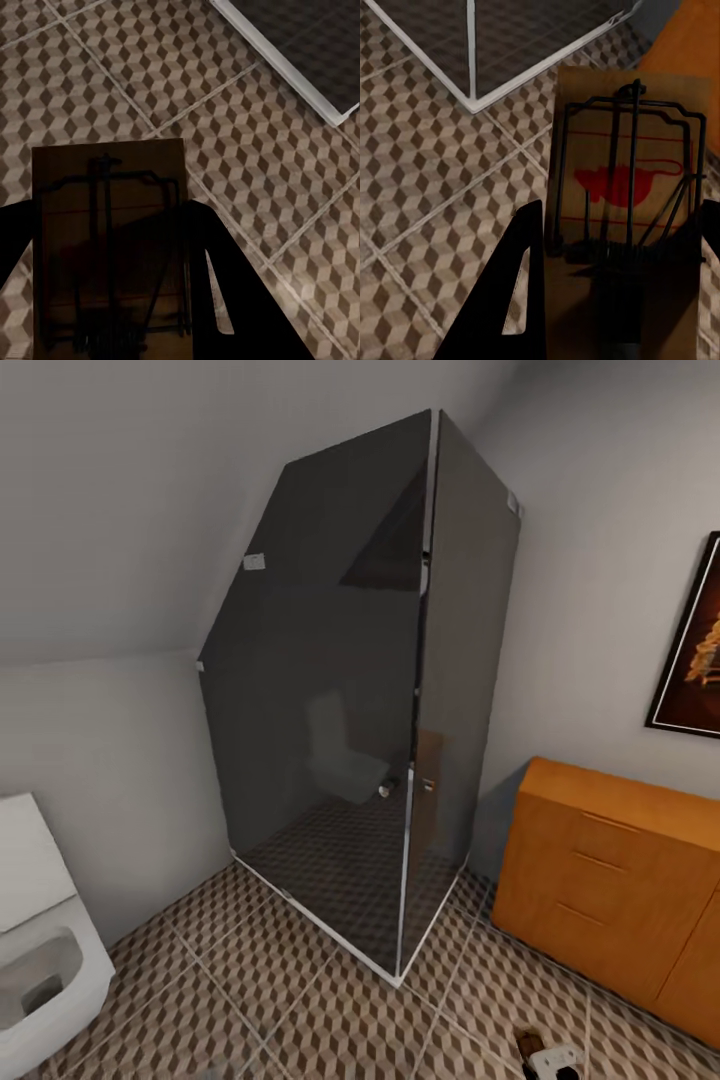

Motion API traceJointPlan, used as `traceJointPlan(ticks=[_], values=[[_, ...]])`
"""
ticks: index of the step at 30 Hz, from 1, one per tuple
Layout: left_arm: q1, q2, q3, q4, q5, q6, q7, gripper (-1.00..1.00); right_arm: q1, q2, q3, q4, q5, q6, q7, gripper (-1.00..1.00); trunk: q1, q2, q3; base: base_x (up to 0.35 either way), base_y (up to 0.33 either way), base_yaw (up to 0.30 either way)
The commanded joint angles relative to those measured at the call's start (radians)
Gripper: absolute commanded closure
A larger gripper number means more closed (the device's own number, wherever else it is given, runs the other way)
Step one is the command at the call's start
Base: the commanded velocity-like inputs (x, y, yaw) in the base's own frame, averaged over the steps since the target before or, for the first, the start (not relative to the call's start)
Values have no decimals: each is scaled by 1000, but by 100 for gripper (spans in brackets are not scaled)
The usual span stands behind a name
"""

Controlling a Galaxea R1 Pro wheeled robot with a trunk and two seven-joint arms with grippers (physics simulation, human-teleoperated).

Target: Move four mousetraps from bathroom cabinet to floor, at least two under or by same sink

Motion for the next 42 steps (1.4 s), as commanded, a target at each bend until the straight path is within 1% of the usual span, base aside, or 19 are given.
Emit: traceJointPlan(ticks=[1, 42], values=[[-2, 0, -8, 5, 7, -6, -3, 100, -1, 0, 9, 3, -12, -6, 9, 100, 0, -1, 0, 0, 0, 300], [-2, 0, -7, 5, 8, -6, -3, 100, -1, 0, 9, 3, -10, -5, 12, 100, 0, -1, 0, 0, 0, 300]])
